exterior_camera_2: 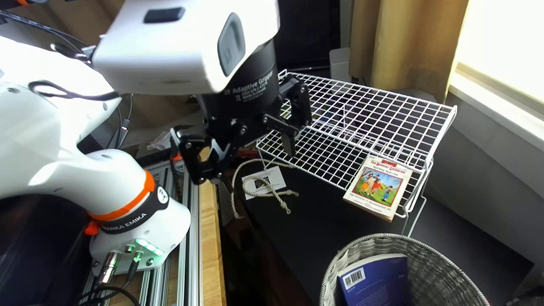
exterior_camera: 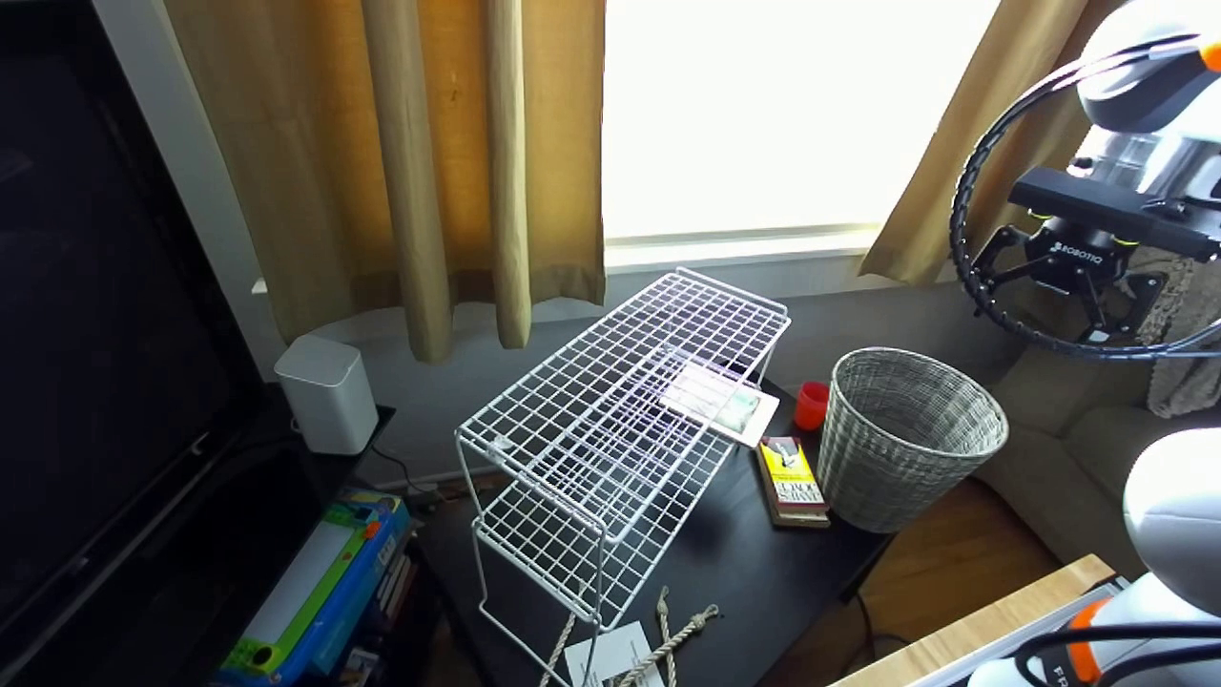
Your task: Pick up the basket from the table top and put it on the top wire mesh rack of the shoe rack
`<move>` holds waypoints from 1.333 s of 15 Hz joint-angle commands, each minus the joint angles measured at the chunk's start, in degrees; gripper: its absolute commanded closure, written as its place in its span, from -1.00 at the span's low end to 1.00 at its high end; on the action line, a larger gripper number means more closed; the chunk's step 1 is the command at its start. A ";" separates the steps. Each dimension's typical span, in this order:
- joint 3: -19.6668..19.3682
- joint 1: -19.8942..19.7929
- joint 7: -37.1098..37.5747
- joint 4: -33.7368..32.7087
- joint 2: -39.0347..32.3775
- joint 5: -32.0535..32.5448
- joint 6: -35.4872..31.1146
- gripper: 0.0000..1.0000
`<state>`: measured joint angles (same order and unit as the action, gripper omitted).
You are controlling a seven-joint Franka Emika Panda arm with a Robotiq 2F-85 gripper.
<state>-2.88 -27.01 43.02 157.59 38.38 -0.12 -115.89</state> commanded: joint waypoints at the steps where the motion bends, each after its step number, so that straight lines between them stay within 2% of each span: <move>1: -2.96 -1.80 1.18 0.41 -3.40 1.10 -6.18 -1.00; 2: -2.17 -0.50 0.53 0.43 -1.07 0.75 -3.70 -1.00; 9: -3.31 -1.09 0.57 -0.06 -3.61 0.74 -5.35 -1.00; 11: -3.99 -1.65 2.03 -0.88 -7.71 0.07 -7.26 -1.00; 14: -3.67 -2.31 6.07 -0.75 -12.07 0.94 -13.29 -1.00; 20: -4.07 -0.14 11.02 -1.61 -24.02 -0.26 -26.17 -1.00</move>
<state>-6.10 -28.70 50.97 157.42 20.63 0.11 -138.01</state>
